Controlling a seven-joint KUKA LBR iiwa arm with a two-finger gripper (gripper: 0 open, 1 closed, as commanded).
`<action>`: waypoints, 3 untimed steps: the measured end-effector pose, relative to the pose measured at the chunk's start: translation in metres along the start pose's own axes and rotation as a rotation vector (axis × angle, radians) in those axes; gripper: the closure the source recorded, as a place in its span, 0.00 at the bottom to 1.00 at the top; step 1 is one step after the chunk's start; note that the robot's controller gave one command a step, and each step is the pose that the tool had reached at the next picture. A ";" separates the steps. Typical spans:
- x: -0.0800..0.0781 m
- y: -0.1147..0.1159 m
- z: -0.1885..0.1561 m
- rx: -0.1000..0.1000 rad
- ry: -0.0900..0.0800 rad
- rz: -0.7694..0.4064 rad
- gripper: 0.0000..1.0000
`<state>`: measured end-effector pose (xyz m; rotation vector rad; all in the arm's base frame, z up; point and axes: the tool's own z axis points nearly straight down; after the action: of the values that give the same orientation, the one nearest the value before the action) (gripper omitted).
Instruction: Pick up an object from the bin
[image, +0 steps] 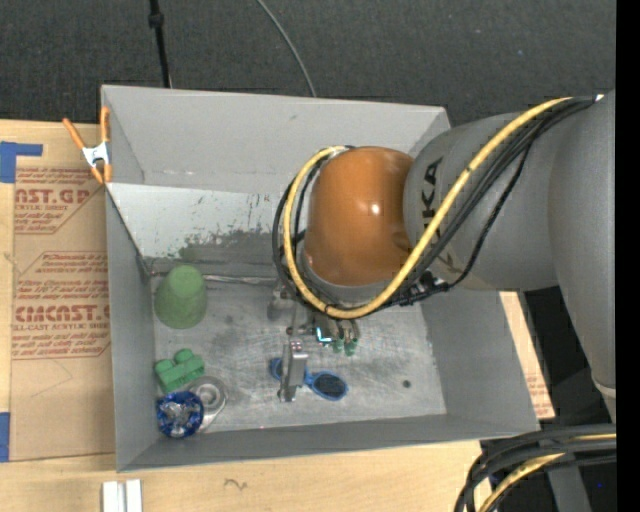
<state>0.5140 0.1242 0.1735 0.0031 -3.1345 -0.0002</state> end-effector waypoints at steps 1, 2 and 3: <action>0.014 -0.037 0.104 -0.003 -0.020 0.001 0.00; 0.018 -0.088 0.099 0.001 -0.015 -0.040 0.00; 0.019 -0.085 0.100 -0.002 -0.010 -0.043 1.00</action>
Offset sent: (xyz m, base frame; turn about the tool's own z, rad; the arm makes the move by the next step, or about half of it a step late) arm -0.0178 -0.0373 -0.1035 -0.0016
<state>0.4941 0.0389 0.0739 0.0711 -3.1433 -0.0032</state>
